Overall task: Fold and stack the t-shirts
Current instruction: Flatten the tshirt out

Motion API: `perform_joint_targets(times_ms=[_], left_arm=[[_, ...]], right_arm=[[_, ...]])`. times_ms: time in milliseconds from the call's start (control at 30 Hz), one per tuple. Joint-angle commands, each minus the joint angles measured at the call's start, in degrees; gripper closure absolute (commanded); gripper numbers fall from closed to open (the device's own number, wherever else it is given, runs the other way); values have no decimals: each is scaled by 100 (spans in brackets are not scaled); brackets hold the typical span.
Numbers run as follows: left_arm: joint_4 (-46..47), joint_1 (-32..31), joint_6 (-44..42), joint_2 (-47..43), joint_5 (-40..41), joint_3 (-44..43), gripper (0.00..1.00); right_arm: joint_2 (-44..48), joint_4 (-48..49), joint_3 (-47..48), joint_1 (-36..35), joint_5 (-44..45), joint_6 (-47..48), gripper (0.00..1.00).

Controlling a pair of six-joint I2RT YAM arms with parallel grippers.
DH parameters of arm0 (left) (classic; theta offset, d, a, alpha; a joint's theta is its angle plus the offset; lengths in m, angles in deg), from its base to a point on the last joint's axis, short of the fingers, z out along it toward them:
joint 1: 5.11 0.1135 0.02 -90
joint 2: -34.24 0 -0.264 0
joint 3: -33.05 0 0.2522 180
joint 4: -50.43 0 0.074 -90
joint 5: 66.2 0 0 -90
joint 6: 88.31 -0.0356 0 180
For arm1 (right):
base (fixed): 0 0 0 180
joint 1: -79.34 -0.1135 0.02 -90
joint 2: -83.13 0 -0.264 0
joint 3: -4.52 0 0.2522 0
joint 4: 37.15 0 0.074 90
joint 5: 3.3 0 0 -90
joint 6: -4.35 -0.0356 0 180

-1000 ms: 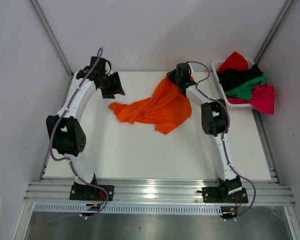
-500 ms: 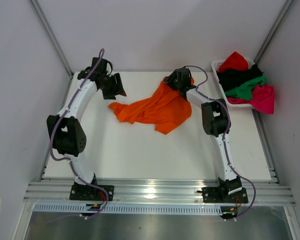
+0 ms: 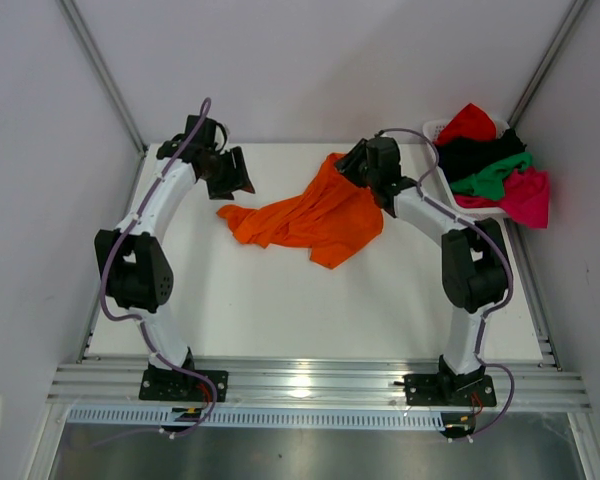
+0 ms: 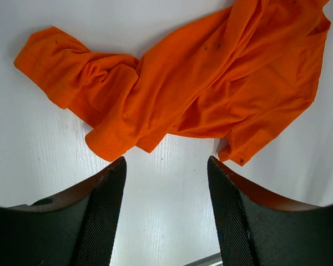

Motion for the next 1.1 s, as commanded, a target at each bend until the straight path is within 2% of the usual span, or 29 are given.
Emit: perform_joint_targets(times_ms=[0,133,333,467,1067], left_arm=[[133,-41,-82,17,-61,-1,37],[124,-41,-82,-9,-79,-10,37],[115,-41,-117,-158,-9,16,37],[115,-41,-126,-264,106,43,37],[142,-41,-82,-571,9,87,37]], right_arm=[[142,-924,-261,-112,293,-188,61],[98,-472,-771,-173,285,-302,61],[-244,-593,-789,-191,294,-390,62],[-315,-1408,-623,-200,408,-478,62],[-500,-3202,-271,-139,487,-988,63]])
